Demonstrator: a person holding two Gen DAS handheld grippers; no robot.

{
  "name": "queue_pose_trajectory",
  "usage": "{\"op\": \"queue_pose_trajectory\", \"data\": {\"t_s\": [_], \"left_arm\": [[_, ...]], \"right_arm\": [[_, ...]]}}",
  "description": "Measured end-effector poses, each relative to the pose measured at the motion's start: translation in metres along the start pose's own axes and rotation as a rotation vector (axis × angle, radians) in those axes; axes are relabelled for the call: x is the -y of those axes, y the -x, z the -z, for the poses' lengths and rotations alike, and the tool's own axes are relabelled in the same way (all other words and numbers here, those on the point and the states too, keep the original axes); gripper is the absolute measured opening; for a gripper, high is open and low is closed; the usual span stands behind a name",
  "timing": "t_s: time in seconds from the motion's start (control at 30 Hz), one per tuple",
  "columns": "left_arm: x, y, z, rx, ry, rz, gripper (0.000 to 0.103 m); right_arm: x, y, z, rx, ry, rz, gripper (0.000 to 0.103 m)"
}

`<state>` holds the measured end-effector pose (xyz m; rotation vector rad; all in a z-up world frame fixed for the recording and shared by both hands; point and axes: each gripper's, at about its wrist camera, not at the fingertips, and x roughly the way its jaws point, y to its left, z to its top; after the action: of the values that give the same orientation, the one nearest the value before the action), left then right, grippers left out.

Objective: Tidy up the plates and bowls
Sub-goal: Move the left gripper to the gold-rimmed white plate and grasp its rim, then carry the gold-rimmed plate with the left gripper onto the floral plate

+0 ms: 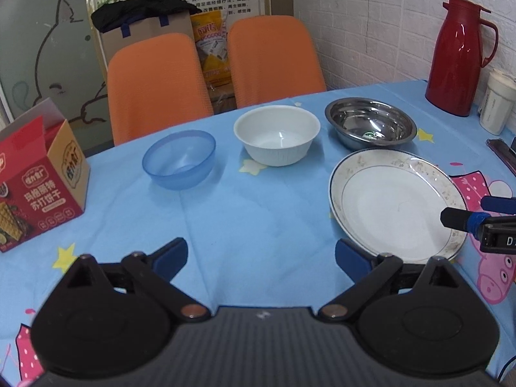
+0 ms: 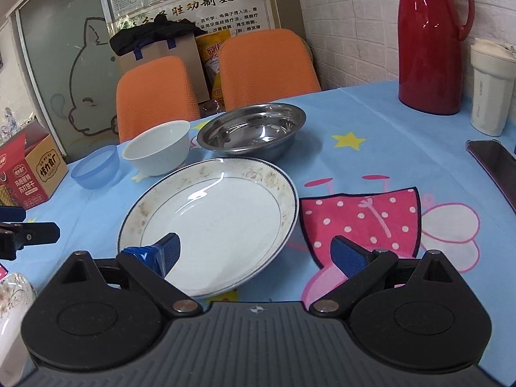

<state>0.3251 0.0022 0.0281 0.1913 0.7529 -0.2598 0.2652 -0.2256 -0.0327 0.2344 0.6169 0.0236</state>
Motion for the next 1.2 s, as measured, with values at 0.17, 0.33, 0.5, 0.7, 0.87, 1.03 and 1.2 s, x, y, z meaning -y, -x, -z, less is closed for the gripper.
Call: {"op": "queue_pose_trajectory", "data": {"t_s": [0.17, 0.33, 0.5, 0.7, 0.87, 1.03, 1.2], "left_arm": [[0.013, -0.027, -0.016, -0.047, -0.005, 0.027, 0.097], [0.031, -0.052, -0.029, -0.081, -0.009, 0.077, 0.097], [0.046, -0.084, -0.038, -0.159, 0.000, 0.176, 0.097], [0.055, -0.105, -0.036, -0.176, 0.022, 0.194, 0.096], [0.057, -0.109, -0.036, -0.160, 0.025, 0.178, 0.093], [0.064, -0.104, -0.033, -0.121, 0.017, 0.172, 0.079], [0.079, -0.099, -0.037, -0.121, 0.002, 0.151, 0.064]], "right_arm": [[0.004, -0.021, -0.010, -0.015, 0.020, -0.012, 0.087], [0.007, -0.034, -0.013, -0.039, 0.025, -0.016, 0.087], [0.011, -0.040, -0.010, -0.060, 0.018, -0.028, 0.087], [0.009, -0.042, -0.010, -0.053, 0.018, -0.034, 0.088], [0.003, -0.046, -0.009, -0.057, 0.055, -0.012, 0.088], [-0.010, -0.047, -0.004, -0.071, 0.132, 0.010, 0.089], [-0.032, -0.049, -0.002, -0.089, 0.167, 0.007, 0.090]]}}
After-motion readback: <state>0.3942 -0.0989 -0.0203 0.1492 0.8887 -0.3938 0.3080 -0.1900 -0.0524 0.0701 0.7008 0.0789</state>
